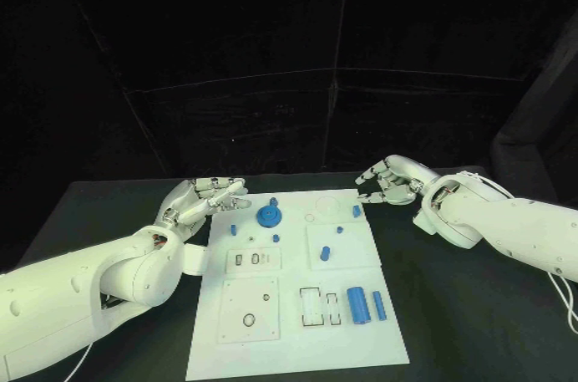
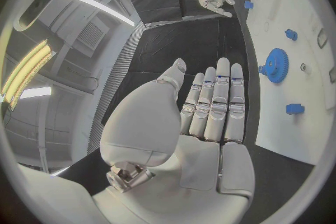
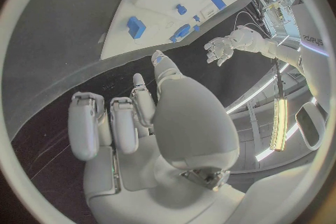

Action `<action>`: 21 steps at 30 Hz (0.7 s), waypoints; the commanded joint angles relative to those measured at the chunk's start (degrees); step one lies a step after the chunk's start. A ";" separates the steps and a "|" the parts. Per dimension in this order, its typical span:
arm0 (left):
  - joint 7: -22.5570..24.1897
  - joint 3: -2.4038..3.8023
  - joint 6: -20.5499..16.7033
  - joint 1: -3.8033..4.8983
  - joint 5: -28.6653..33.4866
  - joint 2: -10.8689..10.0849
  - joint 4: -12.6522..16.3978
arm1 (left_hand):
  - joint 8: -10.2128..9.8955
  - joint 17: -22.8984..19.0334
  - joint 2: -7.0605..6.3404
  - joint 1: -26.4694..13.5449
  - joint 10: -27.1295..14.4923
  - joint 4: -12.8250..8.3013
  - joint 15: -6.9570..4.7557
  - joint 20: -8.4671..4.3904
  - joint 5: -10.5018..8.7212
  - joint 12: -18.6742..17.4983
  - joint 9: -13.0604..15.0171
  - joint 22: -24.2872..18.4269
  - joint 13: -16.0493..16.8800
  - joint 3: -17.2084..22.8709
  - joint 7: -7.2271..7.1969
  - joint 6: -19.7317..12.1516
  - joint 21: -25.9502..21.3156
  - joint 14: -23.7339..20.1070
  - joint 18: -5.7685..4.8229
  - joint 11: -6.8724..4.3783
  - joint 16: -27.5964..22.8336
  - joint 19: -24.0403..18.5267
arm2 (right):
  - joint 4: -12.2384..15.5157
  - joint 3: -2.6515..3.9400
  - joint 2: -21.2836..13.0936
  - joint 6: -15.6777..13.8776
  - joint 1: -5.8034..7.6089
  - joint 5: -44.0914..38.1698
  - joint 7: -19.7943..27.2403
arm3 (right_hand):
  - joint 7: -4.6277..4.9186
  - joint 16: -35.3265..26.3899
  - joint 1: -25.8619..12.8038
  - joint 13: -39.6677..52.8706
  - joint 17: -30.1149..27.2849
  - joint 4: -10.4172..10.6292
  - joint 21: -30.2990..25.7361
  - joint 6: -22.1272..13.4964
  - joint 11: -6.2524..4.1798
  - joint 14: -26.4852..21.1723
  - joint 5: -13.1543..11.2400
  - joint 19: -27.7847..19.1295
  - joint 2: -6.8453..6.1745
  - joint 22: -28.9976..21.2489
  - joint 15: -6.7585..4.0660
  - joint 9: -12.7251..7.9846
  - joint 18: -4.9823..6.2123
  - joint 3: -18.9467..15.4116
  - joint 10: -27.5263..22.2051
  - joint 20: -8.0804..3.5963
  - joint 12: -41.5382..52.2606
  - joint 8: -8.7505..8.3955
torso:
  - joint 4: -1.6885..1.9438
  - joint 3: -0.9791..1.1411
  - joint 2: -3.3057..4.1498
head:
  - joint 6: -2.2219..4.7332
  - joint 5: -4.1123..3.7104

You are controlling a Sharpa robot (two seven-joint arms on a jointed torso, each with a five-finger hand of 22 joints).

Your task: Assemble the parts on the task board

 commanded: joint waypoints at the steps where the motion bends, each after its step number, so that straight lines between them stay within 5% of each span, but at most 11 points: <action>1: 0.36 0.04 0.90 0.06 -0.24 0.14 -0.18 | -0.31 0.05 0.57 0.09 0.52 -0.28 -0.01 0.01 0.15 -0.33 -0.01 -0.05 -0.06 -0.09 -0.09 0.42 -0.40 0.29 0.95 0.03 -0.28 0.36 | -0.74 0.00 0.24 2.58 -0.52 2.06 2.37 | -0.01 0.12 0.69 1.16 7.43 -0.38 0.23 -0.42 -0.08 4.37 -0.08 1.57 -0.03 5.67 -0.17 -0.06 -0.61 -0.04 -0.44 -0.05 -0.39 -0.27 | 0.20 -0.13 0.03 | -0.19 -0.08; 21: 0.33 0.02 1.03 0.00 -0.24 0.41 -1.01 | -0.34 0.07 0.61 0.16 0.57 -0.37 -0.02 0.00 0.15 -0.38 -0.01 -0.06 -0.06 -0.04 -0.10 0.46 -0.43 0.32 0.95 0.01 -0.33 0.39 | -2.33 0.00 1.17 4.65 -2.60 1.10 2.70 | 0.02 0.12 1.52 1.17 7.51 -1.12 0.23 -0.46 -0.06 4.38 0.37 1.56 0.35 5.70 -0.14 -0.02 -0.61 0.18 -0.51 -0.01 -0.43 -0.17 | 0.08 -0.20 -0.03 | -0.69 0.03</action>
